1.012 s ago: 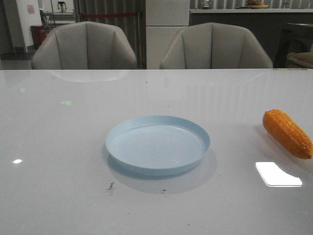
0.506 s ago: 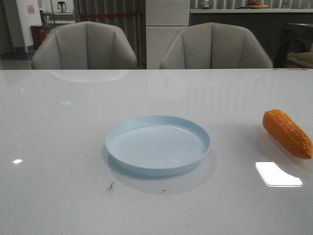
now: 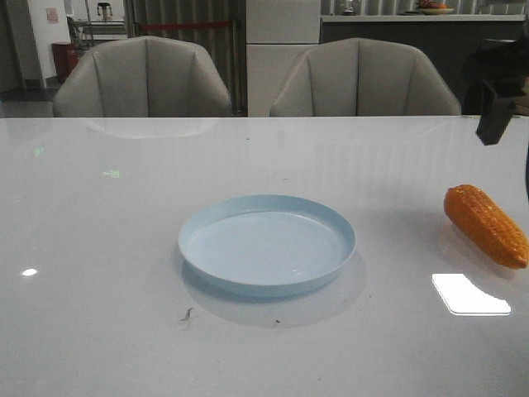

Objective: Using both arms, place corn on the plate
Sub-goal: 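Move the right gripper down over the orange corn cob, then close the right gripper on the orange corn cob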

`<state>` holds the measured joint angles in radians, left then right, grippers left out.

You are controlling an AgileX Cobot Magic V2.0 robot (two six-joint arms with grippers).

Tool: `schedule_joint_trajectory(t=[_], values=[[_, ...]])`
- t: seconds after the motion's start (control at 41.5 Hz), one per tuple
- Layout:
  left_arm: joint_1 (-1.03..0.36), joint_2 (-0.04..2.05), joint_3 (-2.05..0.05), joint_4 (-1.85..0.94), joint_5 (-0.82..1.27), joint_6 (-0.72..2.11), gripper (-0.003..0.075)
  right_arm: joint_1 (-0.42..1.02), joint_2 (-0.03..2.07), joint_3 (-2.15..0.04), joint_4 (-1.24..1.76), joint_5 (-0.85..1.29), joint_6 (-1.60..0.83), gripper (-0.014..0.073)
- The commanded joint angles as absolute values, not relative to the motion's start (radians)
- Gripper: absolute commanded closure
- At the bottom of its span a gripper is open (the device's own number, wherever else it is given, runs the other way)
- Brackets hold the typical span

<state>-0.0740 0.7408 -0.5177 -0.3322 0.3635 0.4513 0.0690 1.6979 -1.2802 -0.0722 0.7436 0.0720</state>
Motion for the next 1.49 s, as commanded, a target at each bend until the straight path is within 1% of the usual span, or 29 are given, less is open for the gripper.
schedule_joint_trajectory(t=[0.0, 0.217, 0.554, 0.915, 0.987, 1.156, 1.252, 1.469], values=[[-0.075, 0.735, -0.546, -0.343, 0.302, 0.450, 0.0573, 0.070, 1.714, -1.361, -0.051, 0.749, 0.040, 0.0043], [-0.075, 0.735, -0.546, -0.343, 0.316, 0.450, 0.0573, 0.070, 1.818, -1.444, -0.032, 0.806, 0.040, 0.0043], [-0.075, 0.735, -0.546, -0.343, 0.316, 0.450, 0.0573, 0.070, 1.901, -1.446, 0.035, 0.802, 0.000, 0.0043], [-0.075, 0.735, -0.546, -0.343, 0.316, 0.450, 0.0573, 0.070, 1.910, -1.446, 0.035, 0.760, 0.000, 0.0045], [-0.075, 0.735, -0.546, -0.343, 0.316, 0.450, 0.0573, 0.070, 1.910, -1.446, 0.035, 0.760, 0.000, 0.0079], [-0.075, 0.737, -0.546, -0.343, 0.316, 0.450, 0.0573, 0.070, 1.910, -1.446, 0.035, 0.761, 0.000, 0.0237], [-0.075, 0.737, -0.546, -0.343, 0.316, 0.450, 0.0573, 0.070, 1.910, -1.446, 0.035, 0.761, 0.000, 0.0289], [-0.075, 0.737, -0.546, -0.343, 0.316, 0.450, 0.0573, 0.070, 1.910, -1.446, 0.035, 0.761, 0.000, 0.0298]])
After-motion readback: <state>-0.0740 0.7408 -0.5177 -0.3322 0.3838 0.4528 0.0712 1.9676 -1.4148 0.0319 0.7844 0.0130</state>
